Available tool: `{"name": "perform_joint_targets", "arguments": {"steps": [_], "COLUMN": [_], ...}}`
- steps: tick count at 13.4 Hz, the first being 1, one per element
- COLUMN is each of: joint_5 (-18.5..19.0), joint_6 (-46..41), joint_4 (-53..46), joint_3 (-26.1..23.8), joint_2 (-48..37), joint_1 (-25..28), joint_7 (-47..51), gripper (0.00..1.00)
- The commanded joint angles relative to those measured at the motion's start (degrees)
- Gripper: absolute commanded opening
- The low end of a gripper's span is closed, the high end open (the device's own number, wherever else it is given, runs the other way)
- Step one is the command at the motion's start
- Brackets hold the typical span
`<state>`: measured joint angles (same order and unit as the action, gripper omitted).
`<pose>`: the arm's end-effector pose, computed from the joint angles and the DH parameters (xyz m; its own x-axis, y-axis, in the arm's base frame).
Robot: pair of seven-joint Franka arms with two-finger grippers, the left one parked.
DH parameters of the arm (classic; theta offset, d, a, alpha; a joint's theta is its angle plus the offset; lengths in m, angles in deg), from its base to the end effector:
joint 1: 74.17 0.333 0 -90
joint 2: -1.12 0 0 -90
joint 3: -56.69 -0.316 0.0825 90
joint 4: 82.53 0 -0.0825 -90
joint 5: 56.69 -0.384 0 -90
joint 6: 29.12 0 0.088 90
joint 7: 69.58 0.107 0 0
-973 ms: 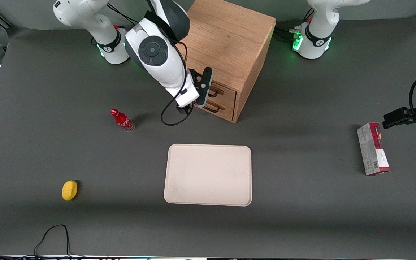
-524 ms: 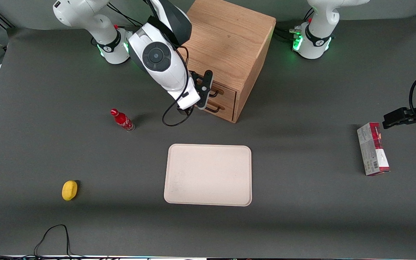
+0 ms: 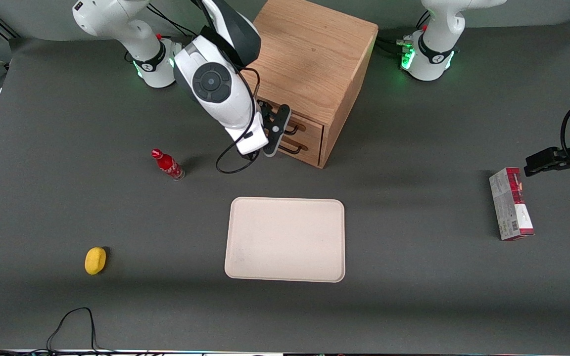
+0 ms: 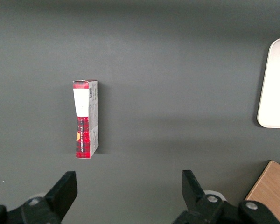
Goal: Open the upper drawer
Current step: 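Pull the upper drawer outward by its handle with the right gripper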
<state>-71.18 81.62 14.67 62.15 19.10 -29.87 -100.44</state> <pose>0.4835 0.4181 0.4082 0.4373 0.8988 0.0298 0.8813 -0.4218 -0.2129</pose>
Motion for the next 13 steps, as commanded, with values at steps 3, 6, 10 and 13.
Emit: {"name": "perform_joint_targets", "arguments": {"steps": [3, 6, 10, 13], "joint_5": [-1.06, -1.06, -0.98, -0.98], "joint_6": [0.53, 0.45, 0.45, 0.18], "joint_4": [-2.81, -5.17, -7.11, -9.92], "joint_3": [3.33, 5.44, 6.14, 7.55], "joint_2": [2.41, 4.17, 6.28, 8.12], "joint_1": [-0.35, -0.35, -0.35, -0.87], "joint_7": [0.89, 2.64, 3.79, 3.79], "gripper": [1.0, 1.0, 1.0, 1.0]}}
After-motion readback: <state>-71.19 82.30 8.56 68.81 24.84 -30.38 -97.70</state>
